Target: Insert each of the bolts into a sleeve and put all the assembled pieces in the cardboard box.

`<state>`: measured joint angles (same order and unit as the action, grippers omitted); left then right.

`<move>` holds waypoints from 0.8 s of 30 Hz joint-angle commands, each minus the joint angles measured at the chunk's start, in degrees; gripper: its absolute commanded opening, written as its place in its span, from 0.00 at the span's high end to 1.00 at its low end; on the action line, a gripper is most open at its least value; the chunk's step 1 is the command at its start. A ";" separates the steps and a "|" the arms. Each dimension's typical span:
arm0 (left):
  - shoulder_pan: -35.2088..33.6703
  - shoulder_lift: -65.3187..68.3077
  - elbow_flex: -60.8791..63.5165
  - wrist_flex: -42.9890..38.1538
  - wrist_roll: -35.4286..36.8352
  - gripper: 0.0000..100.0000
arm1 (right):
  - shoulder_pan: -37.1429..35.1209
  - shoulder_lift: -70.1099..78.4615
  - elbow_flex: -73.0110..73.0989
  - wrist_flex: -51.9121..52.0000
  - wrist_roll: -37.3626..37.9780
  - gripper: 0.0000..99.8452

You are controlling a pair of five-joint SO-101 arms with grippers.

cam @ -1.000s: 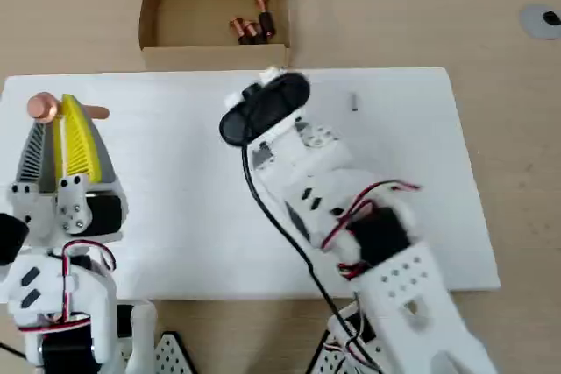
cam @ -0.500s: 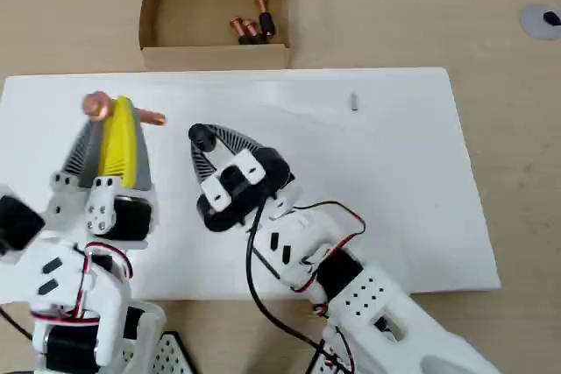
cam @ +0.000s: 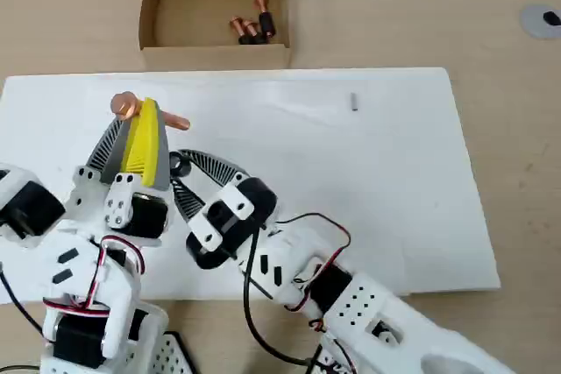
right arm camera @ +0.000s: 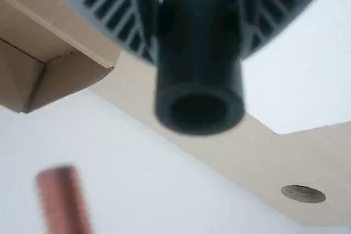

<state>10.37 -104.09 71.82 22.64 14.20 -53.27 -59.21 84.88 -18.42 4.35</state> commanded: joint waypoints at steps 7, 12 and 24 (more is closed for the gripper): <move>0.62 1.45 -12.48 15.03 -10.55 0.97 | 2.86 -1.80 -0.48 -1.85 -0.62 0.99; 3.87 6.20 -16.97 18.11 -12.66 0.98 | 2.77 -1.80 -0.57 -1.85 -0.62 0.99; 7.38 9.89 -19.08 15.47 -15.47 0.98 | 3.12 -1.89 0.22 -5.98 -0.62 0.99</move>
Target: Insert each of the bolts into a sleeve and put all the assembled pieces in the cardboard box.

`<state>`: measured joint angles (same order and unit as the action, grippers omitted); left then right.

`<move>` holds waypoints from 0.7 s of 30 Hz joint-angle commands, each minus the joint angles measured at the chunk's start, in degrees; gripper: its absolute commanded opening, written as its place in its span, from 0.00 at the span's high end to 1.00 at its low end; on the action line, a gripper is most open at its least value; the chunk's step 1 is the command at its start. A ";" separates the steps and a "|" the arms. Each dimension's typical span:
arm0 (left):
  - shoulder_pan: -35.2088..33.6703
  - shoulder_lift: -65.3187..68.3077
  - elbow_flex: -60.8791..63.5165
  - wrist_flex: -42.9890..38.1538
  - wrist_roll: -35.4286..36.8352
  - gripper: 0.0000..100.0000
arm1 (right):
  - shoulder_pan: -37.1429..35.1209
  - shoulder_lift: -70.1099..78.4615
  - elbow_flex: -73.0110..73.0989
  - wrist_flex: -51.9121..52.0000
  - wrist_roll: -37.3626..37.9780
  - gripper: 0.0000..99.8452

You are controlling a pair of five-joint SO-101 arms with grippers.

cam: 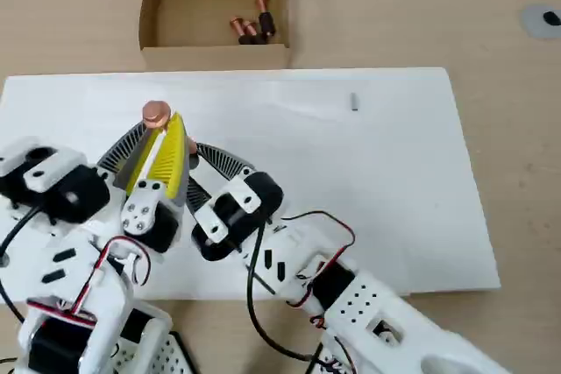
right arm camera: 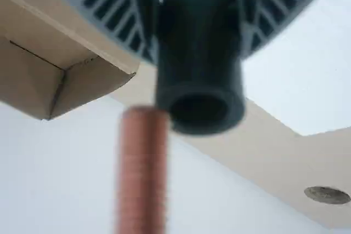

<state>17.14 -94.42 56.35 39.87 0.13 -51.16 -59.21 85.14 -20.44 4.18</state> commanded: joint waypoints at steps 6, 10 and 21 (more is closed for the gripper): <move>-0.09 0.22 -3.60 -1.41 -4.13 0.98 | 1.10 -1.89 2.07 -7.38 -0.35 0.99; -1.93 0.22 -3.25 -1.23 -4.22 0.98 | 1.10 -1.89 3.74 -7.47 -0.35 0.99; 2.11 0.13 -3.60 3.16 -3.52 0.98 | 3.82 -1.89 4.00 -7.47 -4.84 0.99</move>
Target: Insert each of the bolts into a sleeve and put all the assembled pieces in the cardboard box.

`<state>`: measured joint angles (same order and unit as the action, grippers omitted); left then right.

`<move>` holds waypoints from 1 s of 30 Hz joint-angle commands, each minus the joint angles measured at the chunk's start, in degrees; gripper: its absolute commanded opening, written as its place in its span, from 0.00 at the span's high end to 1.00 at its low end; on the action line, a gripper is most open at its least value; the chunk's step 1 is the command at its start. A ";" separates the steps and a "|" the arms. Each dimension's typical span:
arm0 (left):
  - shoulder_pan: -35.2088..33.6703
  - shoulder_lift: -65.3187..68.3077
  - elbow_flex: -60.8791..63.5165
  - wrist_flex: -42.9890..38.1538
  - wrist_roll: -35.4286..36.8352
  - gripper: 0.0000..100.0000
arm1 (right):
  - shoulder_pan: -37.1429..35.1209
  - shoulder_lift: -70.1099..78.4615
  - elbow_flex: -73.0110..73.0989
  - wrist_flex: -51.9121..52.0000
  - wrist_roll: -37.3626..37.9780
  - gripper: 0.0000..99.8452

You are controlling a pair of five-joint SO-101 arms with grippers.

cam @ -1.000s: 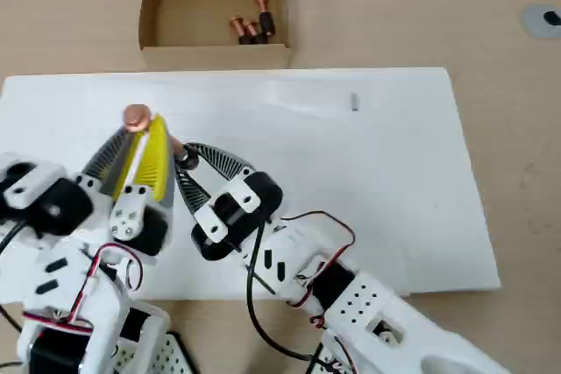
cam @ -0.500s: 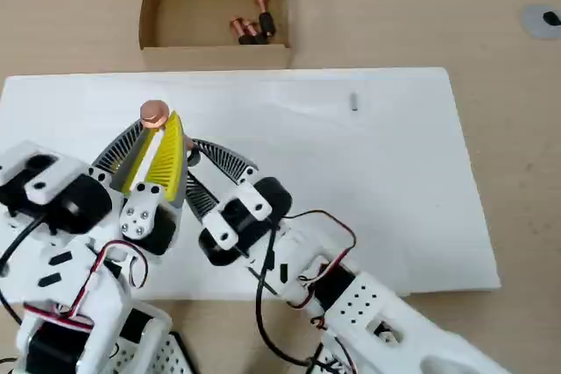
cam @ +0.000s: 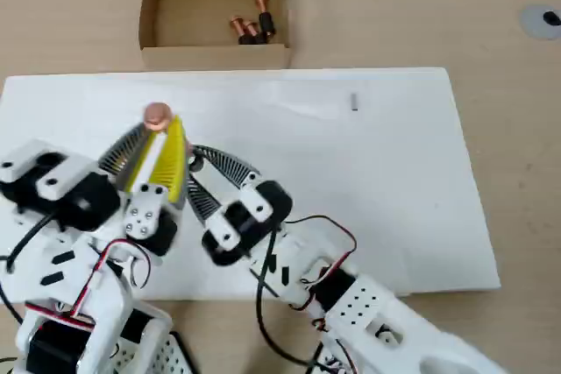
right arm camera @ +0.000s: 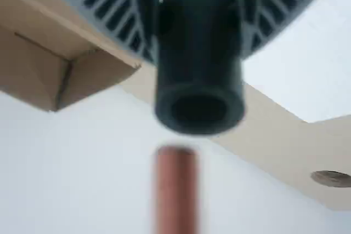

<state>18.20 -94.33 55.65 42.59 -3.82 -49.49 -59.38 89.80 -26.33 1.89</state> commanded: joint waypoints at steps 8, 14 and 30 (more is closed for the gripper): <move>0.88 -0.13 -2.90 0.44 0.26 0.98 | 4.00 -1.71 -0.40 -1.58 -3.60 0.99; 0.79 -0.13 -2.55 0.26 0.18 0.98 | 3.82 -1.71 -0.75 -1.58 -3.69 0.99; 0.79 -0.22 1.49 -5.27 -2.81 0.99 | 3.03 -1.71 -0.40 -1.49 -3.69 0.99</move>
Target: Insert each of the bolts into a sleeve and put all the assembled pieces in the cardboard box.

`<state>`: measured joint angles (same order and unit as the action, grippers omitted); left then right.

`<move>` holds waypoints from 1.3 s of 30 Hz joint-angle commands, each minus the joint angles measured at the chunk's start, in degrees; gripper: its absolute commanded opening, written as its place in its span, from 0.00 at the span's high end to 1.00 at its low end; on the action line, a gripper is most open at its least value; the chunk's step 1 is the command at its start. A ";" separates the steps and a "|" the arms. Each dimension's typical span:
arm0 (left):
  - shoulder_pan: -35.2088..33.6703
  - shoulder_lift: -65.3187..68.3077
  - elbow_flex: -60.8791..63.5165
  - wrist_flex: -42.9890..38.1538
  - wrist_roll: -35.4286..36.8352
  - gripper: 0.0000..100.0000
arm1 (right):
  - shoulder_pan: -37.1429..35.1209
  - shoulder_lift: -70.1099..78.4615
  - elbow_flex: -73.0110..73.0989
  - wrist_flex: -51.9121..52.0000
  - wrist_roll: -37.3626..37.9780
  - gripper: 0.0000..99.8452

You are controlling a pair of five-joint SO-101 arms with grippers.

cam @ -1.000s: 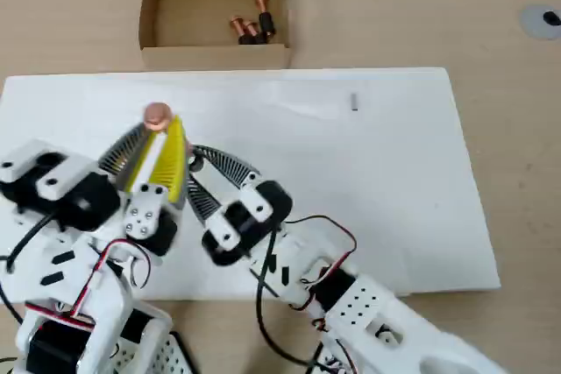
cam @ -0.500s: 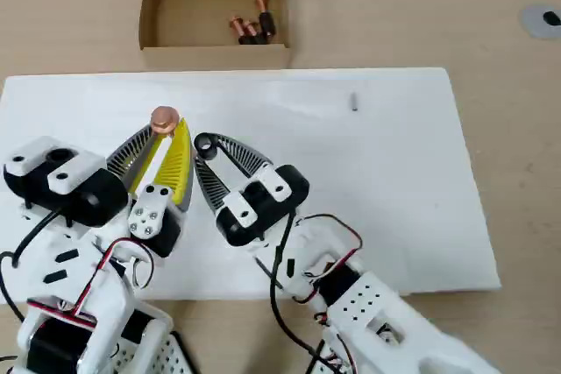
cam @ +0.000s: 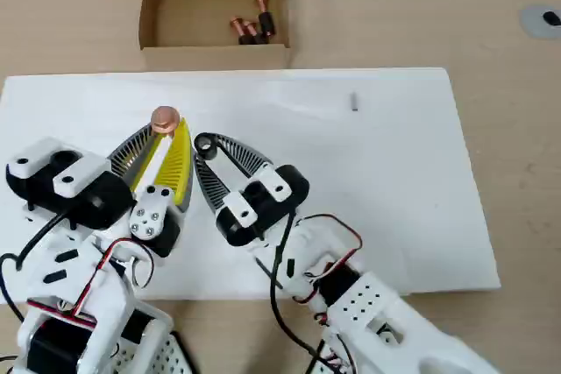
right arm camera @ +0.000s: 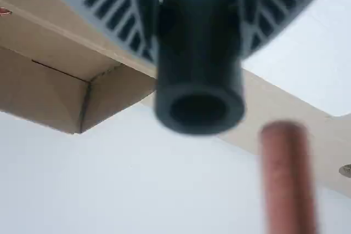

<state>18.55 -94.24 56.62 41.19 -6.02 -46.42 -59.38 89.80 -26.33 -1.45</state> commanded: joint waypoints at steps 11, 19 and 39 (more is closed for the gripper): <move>0.70 -0.31 1.93 -5.98 -0.35 0.99 | 0.04 -1.71 1.45 -1.49 -0.35 0.99; 0.70 -0.22 2.73 -5.98 1.93 0.99 | -0.04 -1.71 2.77 -1.58 -2.02 0.99; 2.29 -0.31 6.95 -6.33 2.81 0.99 | 0.04 -1.71 2.77 -1.41 -3.16 0.99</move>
<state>18.90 -94.15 63.38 36.44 -3.82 -46.42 -59.65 92.88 -26.51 -4.18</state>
